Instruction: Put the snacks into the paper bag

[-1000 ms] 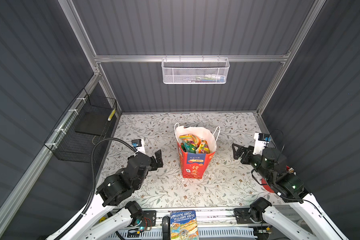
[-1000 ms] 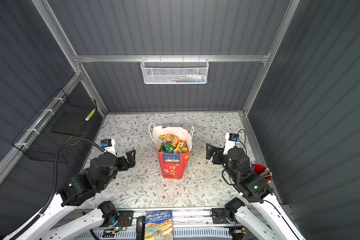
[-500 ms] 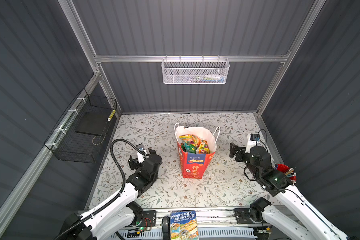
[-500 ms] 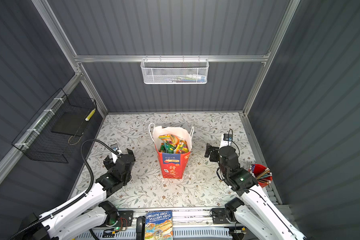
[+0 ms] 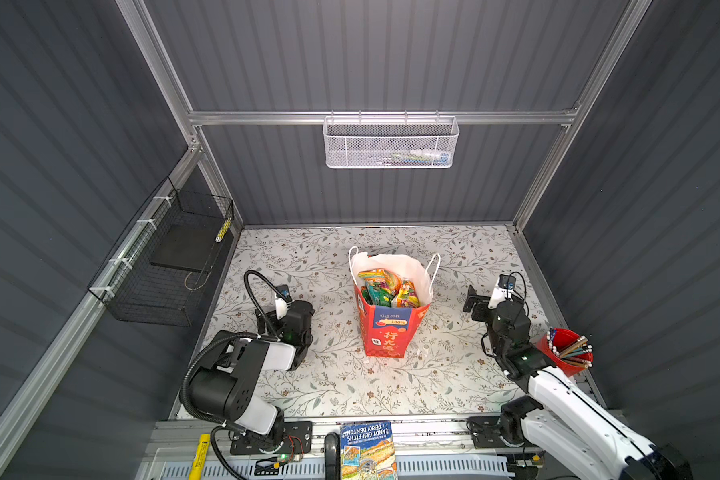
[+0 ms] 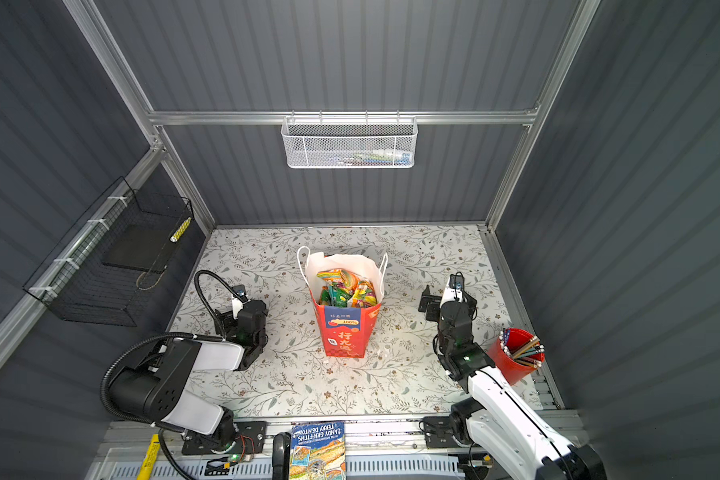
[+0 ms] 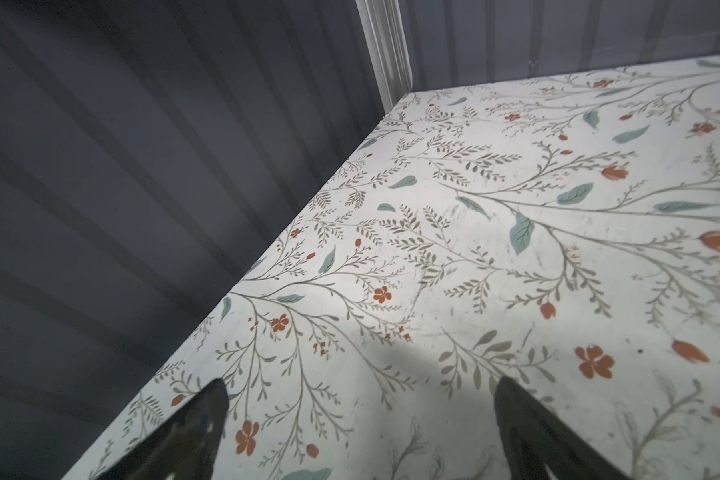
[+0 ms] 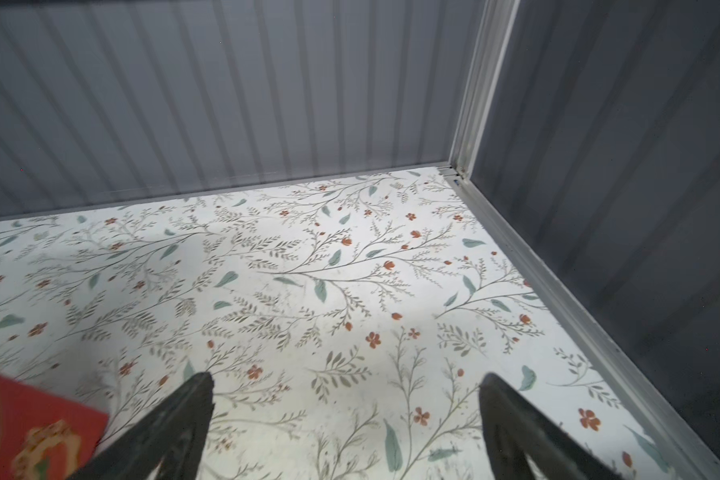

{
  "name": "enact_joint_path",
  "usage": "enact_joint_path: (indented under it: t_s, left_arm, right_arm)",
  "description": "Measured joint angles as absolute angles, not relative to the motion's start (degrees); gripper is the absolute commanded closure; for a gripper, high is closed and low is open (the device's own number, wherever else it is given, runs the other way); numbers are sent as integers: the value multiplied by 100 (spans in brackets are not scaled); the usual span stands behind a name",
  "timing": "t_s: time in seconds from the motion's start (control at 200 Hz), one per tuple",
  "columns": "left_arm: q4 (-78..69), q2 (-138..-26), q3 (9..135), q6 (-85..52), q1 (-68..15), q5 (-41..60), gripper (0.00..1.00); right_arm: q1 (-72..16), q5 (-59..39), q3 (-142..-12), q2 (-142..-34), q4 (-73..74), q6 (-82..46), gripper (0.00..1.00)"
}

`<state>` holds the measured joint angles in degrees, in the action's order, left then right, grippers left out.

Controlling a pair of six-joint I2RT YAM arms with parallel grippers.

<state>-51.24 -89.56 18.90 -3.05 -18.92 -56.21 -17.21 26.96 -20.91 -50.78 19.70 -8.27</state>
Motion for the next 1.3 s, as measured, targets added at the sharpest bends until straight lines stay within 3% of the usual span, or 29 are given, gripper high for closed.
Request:
enact_joint_path:
  t_s: [0.17,0.415,0.69,0.951,1.106,1.301]
  left_arm:
    - [-6997,-10044,1756,298,-1896,-5548,0]
    - [-6866,-9802,2023,410,-1702,-4777,0]
    - [-6145,-9817,2237,172,-902,-3326,0]
    - [-5732,-9826,2434,40,-814,-2845,0]
    - [-5658,-9826,2438,21,-814,-2790,0]
    - [-5623,-9826,2438,19,-814,-2775,0]
  right_arm:
    - [-1525,2969,-2086,-6077,2928,-674,1]
    - [-1253,3197,-1619,-6744,4545,-320,1]
    - [-917,2821,-2126,-7251,4895,-252,1]
    - [-908,2366,-1942,-9113,7000,-113,1]
    - [-836,1896,-2088,-9303,6969,5,1]
    - [-792,1297,-3297,-9288,5900,137,1]
